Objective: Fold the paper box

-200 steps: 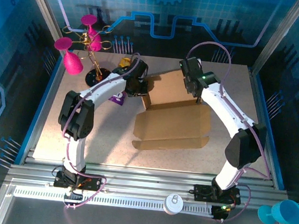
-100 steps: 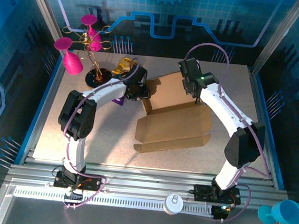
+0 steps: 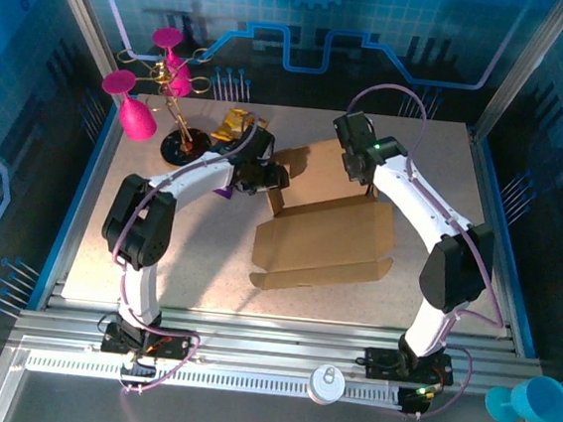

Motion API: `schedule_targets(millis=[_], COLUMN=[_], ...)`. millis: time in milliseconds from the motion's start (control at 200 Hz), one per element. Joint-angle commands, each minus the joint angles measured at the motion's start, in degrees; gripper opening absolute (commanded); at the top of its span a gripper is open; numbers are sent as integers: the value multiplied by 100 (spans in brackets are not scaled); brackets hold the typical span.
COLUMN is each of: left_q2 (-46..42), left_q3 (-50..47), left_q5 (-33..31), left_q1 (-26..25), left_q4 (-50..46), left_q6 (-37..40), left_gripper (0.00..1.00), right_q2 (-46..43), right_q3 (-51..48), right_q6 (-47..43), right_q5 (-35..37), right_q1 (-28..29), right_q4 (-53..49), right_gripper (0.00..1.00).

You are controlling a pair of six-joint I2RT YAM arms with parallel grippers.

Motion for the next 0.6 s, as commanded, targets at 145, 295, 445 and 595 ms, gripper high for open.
schedule_targets(millis=[145, 295, 445, 595], left_q2=[-446, -500, -331, -208], left_q3=[-297, -573, -577, -607], left_q5=[179, 239, 286, 343], left_q1=[35, 77, 73, 70], left_q4=[-97, 134, 297, 426], left_q6=[-133, -185, -240, -335], left_gripper=[56, 56, 56, 56], right_q2=[1, 43, 106, 159], right_q3=[76, 95, 68, 54], right_q6=[62, 29, 18, -8], right_q5=[-147, -296, -338, -360], right_q1=[-164, -200, -225, -280], right_q4=[-12, -24, -56, -120], right_gripper=[0, 0, 0, 0])
